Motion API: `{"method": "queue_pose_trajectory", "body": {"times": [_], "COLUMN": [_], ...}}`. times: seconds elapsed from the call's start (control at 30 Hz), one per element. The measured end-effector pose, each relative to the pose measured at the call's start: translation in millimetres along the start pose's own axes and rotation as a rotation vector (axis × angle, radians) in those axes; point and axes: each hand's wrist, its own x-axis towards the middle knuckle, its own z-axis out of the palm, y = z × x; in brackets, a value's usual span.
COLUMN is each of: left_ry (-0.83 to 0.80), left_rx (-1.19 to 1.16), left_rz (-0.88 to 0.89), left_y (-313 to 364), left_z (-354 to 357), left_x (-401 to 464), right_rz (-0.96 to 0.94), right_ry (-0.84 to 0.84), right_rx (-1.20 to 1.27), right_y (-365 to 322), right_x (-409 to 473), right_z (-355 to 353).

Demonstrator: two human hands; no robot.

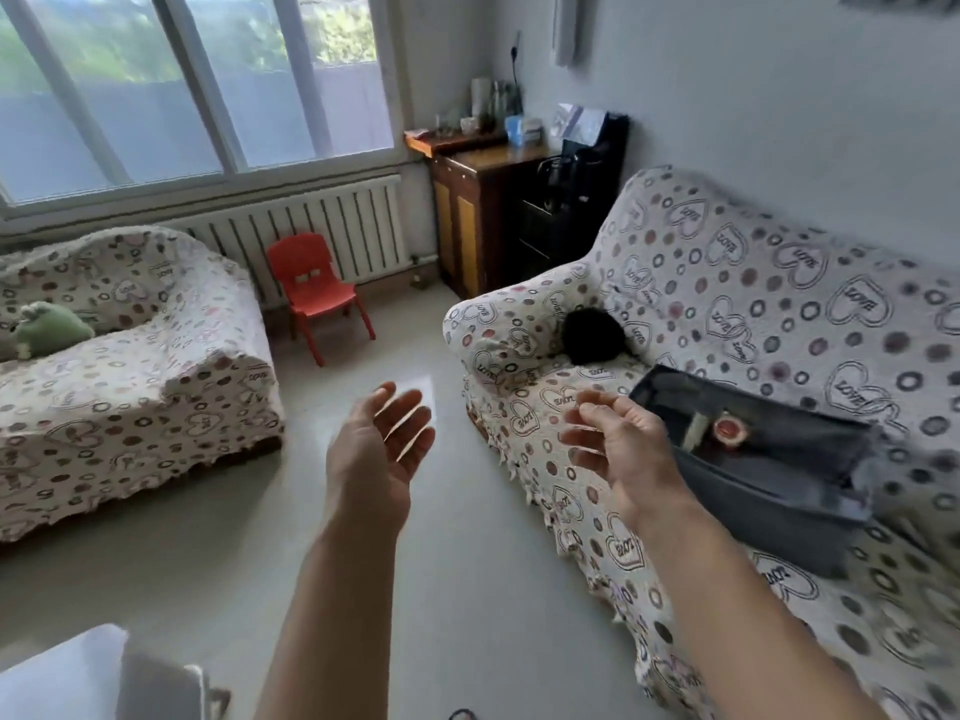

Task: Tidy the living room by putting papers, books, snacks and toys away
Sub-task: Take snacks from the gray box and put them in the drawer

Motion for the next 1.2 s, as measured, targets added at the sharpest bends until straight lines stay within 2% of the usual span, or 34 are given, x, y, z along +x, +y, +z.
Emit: {"method": "queue_pose_trajectory", "body": {"times": [0.4,0.6,0.8,1.03,1.2], "left_ry": [-0.307,-0.41,-0.394,-0.33,-0.247], "left_rx": [0.236,0.335,0.433,0.511,0.63], "left_rz": [-0.295,-0.463,-0.603,-0.7,-0.746], "left_y": [-78.7,-145.7,-219.8,-314.0,-414.1], "left_z": [192.9,258.0,306.8,374.9,423.0], "left_x": [162.0,212.8,250.0,290.2,329.7], "right_rz": [0.017,0.074,0.152,0.268,0.379], "right_ry": [0.406,0.622,0.768,0.788,0.797], "right_rx": [0.065,0.129,0.162,0.166,0.098], "right_y": [-26.2,-17.5,-3.8,15.4,49.2], "right_x": [174.7,222.7,266.3,353.8,433.9], "right_z": [-76.0,-129.7,-187.4,-260.8,-334.2]}}
